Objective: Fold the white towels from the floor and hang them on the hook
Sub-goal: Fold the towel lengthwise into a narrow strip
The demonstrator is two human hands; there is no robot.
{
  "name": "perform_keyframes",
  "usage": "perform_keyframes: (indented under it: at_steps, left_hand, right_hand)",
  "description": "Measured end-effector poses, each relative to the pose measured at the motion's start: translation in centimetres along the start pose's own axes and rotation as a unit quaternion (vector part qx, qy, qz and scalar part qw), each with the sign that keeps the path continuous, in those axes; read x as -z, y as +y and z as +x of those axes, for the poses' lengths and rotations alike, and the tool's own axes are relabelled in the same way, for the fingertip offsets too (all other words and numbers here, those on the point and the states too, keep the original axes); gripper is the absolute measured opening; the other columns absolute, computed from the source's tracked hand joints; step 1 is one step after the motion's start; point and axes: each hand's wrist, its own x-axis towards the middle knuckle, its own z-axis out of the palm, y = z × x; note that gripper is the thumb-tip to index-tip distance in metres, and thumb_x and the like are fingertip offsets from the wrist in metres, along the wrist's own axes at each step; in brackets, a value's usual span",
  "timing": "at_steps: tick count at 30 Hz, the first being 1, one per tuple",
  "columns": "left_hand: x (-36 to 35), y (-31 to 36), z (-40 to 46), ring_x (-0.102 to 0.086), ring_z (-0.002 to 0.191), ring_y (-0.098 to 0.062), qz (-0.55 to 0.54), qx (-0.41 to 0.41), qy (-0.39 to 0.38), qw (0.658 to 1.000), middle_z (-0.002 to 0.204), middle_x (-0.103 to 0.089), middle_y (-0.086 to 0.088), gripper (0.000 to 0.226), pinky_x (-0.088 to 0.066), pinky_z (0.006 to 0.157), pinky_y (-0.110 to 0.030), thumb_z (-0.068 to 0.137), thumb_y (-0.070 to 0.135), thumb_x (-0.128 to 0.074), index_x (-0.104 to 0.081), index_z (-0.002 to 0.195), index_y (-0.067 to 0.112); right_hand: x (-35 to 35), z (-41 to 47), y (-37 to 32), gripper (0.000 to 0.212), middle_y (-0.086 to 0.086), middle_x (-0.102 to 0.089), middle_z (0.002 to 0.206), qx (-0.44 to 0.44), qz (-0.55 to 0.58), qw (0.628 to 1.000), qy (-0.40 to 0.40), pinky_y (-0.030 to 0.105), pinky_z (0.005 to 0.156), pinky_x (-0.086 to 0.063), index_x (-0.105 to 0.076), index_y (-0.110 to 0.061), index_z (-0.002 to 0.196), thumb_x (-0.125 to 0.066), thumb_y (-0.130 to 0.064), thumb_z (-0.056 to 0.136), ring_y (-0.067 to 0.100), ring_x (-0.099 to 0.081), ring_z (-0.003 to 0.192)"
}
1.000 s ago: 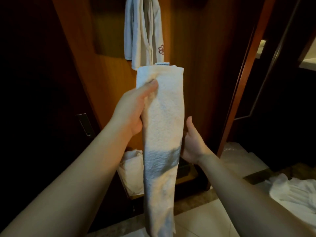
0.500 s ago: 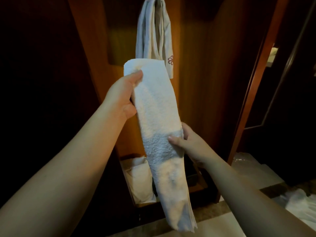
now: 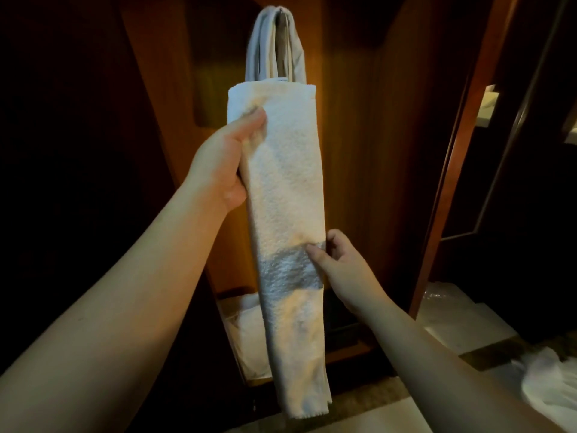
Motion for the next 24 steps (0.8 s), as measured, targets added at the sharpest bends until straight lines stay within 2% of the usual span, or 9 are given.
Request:
perform_keyframes:
  at_steps: [3, 5, 8, 10, 12, 15, 19, 22, 24]
  left_hand:
    - [-0.1, 0.4, 0.0, -0.075, 0.096, -0.024, 0.022, -0.013, 0.013, 1.0, 0.101, -0.078, -0.003, 0.028, -0.061, 0.08, -0.045, 0.091, 0.028, -0.071, -0.065, 0.116, 0.016]
    - [-0.2, 0.7, 0.1, -0.075, 0.097, -0.024, 0.028, -0.018, 0.01, 0.999, 0.103, -0.078, -0.003, 0.028, -0.06, 0.083, -0.045, 0.091, 0.028, -0.071, -0.066, 0.116, 0.016]
    - [-0.2, 1.2, 0.3, -0.073, 0.102, -0.028, 0.003, -0.016, -0.014, 1.0, 0.112, -0.075, -0.009, 0.032, -0.061, 0.082, -0.048, 0.093, 0.026, -0.068, -0.064, 0.121, 0.014]
    - [-0.1, 1.5, 0.7, -0.072, 0.105, -0.03, -0.013, 0.002, -0.034, 0.999, 0.116, -0.074, -0.012, 0.034, -0.06, 0.083, -0.05, 0.094, 0.026, -0.066, -0.062, 0.125, 0.012]
    - [0.0, 1.6, 1.3, -0.072, 0.105, -0.03, -0.026, 0.029, -0.049, 0.998, 0.114, -0.074, -0.012, 0.035, -0.06, 0.082, -0.05, 0.094, 0.026, -0.065, -0.062, 0.125, 0.01]
    - [0.1, 1.5, 2.2, -0.074, 0.098, -0.03, -0.051, 0.066, -0.045, 0.995, 0.105, -0.077, -0.013, 0.031, -0.061, 0.073, -0.047, 0.094, 0.023, -0.066, -0.063, 0.121, 0.008]
    - [0.3, 1.1, 3.4, -0.074, 0.099, -0.032, -0.063, 0.082, -0.055, 0.993, 0.105, -0.076, -0.015, 0.037, -0.06, 0.073, -0.046, 0.09, 0.021, -0.068, -0.058, 0.123, 0.008]
    - [0.2, 0.5, 4.3, -0.074, 0.098, -0.031, -0.031, 0.086, -0.059, 0.994, 0.102, -0.077, -0.013, 0.04, -0.06, 0.073, -0.046, 0.09, 0.024, -0.07, -0.056, 0.126, 0.012]
    - [0.2, 0.3, 5.0, -0.075, 0.096, -0.03, -0.011, 0.084, -0.047, 0.995, 0.099, -0.078, -0.011, 0.041, -0.06, 0.072, -0.046, 0.089, 0.025, -0.072, -0.056, 0.124, 0.014]
  right_hand:
    - [-0.5, -0.2, 0.0, 0.017, -0.013, -0.069, 0.09, -0.002, -0.05, 0.998, 0.03, 0.037, 0.074, -0.056, -0.051, -0.053, 0.09, -0.053, -0.069, 0.085, 0.004, -0.068, 0.082]
    - [-0.7, -0.1, 0.0, 0.025, -0.013, -0.066, 0.098, -0.007, -0.069, 0.997, 0.047, 0.037, 0.076, -0.056, -0.044, -0.055, 0.097, -0.048, -0.075, 0.083, -0.002, -0.066, 0.085]
    - [-0.1, 0.5, 0.3, 0.077, -0.018, -0.064, 0.116, -0.044, -0.022, 0.999, -0.001, 0.031, 0.09, -0.056, -0.034, -0.044, 0.133, -0.063, -0.081, 0.072, -0.004, -0.066, 0.103]
    - [0.7, 1.2, 0.6, 0.094, -0.006, -0.071, 0.122, -0.098, 0.086, 0.989, -0.067, 0.038, 0.095, -0.055, -0.047, -0.03, 0.137, -0.084, -0.069, 0.06, 0.014, -0.068, 0.112]
    - [1.5, 1.8, 0.6, 0.076, 0.0, -0.072, 0.123, -0.133, 0.127, 0.972, -0.144, 0.038, 0.097, -0.054, -0.071, -0.028, 0.119, -0.094, -0.058, 0.053, 0.023, -0.067, 0.117]
    - [2.2, 2.7, 0.3, 0.06, 0.001, -0.072, 0.124, -0.146, 0.139, 0.954, -0.222, 0.034, 0.098, -0.053, -0.078, -0.033, 0.11, -0.096, -0.05, 0.055, 0.023, -0.065, 0.12]
    - [2.3, 3.5, -0.2, 0.08, 0.011, -0.072, 0.121, -0.216, 0.173, 0.925, -0.259, 0.044, 0.101, -0.051, -0.075, -0.014, 0.112, -0.103, -0.038, 0.041, 0.029, -0.067, 0.116]
    - [2.1, 2.9, -0.2, 0.064, 0.007, -0.078, 0.1, -0.262, 0.158, 0.904, -0.3, 0.032, 0.08, -0.059, -0.083, -0.014, 0.089, -0.105, -0.034, 0.032, 0.02, -0.075, 0.094]
    - [2.2, 2.5, 0.0, 0.072, 0.006, -0.078, 0.098, -0.275, 0.166, 0.897, -0.303, 0.032, 0.078, -0.06, -0.081, -0.012, 0.095, -0.104, -0.032, 0.03, 0.019, -0.075, 0.091]
